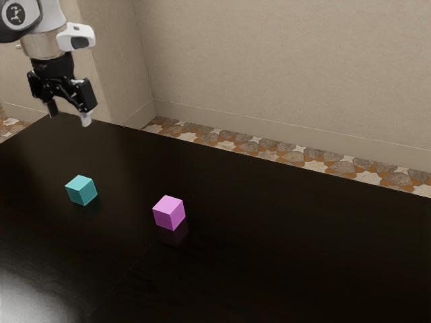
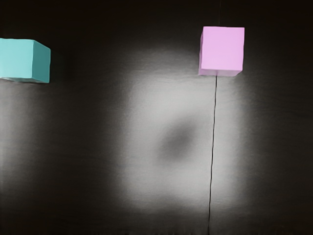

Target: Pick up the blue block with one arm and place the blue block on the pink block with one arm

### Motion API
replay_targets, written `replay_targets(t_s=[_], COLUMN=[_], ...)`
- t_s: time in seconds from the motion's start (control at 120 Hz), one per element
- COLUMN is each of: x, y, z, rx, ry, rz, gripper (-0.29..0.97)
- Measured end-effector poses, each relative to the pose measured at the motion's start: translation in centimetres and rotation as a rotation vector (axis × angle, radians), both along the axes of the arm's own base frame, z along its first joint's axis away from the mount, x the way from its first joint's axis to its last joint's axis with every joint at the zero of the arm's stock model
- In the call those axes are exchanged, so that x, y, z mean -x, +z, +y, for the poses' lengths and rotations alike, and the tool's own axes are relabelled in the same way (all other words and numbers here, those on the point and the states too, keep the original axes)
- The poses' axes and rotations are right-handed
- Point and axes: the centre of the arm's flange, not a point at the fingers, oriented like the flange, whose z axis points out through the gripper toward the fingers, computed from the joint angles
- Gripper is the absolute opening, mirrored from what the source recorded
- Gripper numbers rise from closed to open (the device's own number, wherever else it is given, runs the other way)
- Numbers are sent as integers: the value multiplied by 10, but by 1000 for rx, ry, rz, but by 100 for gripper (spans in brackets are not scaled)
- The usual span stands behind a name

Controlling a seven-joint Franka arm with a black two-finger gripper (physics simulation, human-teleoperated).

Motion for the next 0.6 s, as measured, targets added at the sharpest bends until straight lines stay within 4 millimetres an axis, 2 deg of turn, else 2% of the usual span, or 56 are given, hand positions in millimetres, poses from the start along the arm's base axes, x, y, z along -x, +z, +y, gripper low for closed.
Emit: replay_targets(t_s=[0.142, 0.208, 0.283, 0.375, 0.5, 0.6], x=[5, 13, 19, 19, -14, -33], y=[-2, -4, -21, -63, -139, -183], z=[15, 60, 95, 117, 140, 155], rx=[-9, -12, -6, 17, 22, 25], ry=[11, 102, 170, 234, 279, 307], rz=[6, 12, 46, 119, 200, 214], gripper=[68, 68, 68, 68, 68, 68])
